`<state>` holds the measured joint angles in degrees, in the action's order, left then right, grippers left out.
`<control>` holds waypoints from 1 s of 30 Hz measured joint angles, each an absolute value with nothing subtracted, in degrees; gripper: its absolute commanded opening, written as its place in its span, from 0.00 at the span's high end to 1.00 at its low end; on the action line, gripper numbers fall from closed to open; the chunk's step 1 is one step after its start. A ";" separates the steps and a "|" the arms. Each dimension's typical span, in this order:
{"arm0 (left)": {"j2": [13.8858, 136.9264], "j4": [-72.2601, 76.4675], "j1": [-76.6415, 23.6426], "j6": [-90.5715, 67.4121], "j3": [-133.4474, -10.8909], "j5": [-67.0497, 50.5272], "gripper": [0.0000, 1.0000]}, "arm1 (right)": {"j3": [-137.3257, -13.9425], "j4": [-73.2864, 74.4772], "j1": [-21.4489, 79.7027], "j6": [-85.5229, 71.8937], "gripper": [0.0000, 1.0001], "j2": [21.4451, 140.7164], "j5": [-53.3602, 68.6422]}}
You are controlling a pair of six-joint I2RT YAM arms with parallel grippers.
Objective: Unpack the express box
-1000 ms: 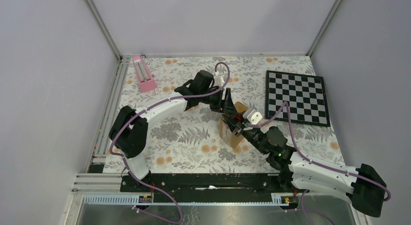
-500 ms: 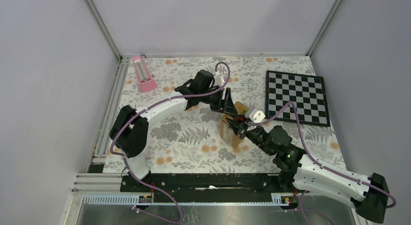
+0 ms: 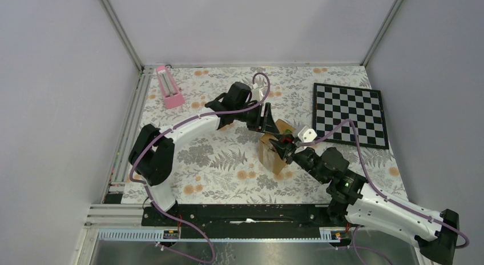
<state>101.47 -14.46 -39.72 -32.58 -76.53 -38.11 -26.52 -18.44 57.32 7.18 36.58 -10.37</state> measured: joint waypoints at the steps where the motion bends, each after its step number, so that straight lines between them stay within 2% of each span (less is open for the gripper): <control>1: 101.36 -14.41 -39.57 -32.58 -76.42 -38.09 0.54 | -26.92 -18.37 57.34 7.18 1.00 36.14 -10.74; 5: 99.50 -12.51 -37.41 -32.67 -74.19 -38.26 0.49 | -31.18 -18.26 57.34 7.25 1.00 35.53 -12.01; 10: 96.53 -9.50 -30.13 -32.99 -69.43 -38.30 0.45 | -35.75 -19.09 57.34 7.44 1.00 36.42 -13.65; 19: 98.00 -17.17 -25.87 -31.27 -64.51 -29.21 0.37 | -35.57 -14.81 57.32 5.43 1.00 37.21 -21.41; 25: 96.42 -21.87 -25.43 -28.58 -66.85 -25.12 0.33 | -34.41 -7.44 57.34 -0.08 1.00 33.80 -31.14; 30: 96.66 -25.96 -28.05 -23.73 -74.41 -25.15 0.32 | -33.15 -0.97 57.34 -6.07 1.00 32.01 -38.94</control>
<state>96.66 -25.96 -28.05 -23.73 -74.41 -25.15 -33.15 -0.97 57.34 -6.07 32.01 -38.94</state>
